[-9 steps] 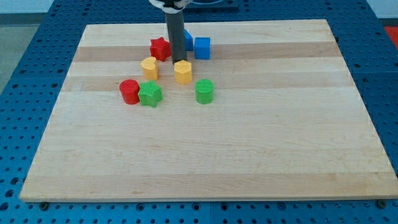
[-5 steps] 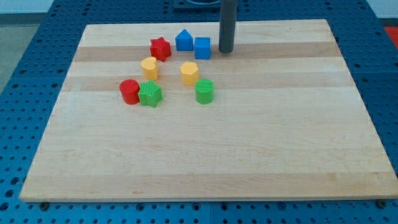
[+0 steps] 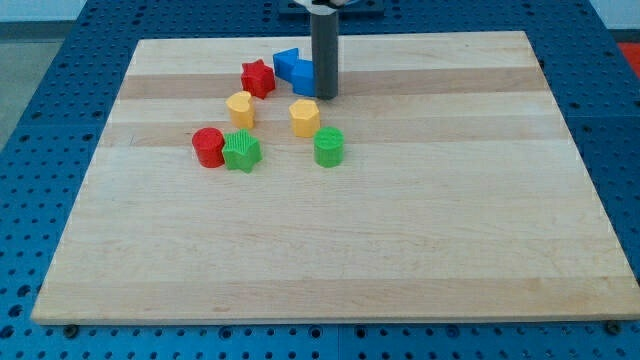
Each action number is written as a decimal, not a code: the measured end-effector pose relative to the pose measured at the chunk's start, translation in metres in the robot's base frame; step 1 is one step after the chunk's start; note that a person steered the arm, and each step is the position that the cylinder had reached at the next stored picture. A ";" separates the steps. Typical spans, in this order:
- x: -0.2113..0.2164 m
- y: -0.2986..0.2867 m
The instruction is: Push the blue cube along with blue triangle up a bit
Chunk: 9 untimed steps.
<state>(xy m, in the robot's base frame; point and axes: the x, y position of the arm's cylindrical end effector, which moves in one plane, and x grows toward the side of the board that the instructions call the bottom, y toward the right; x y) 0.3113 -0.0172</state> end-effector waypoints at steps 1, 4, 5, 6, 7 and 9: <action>-0.003 -0.013; -0.021 -0.015; -0.014 -0.021; 0.022 -0.029; 0.022 -0.040; -0.020 -0.051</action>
<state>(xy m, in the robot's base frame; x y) 0.2916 -0.0683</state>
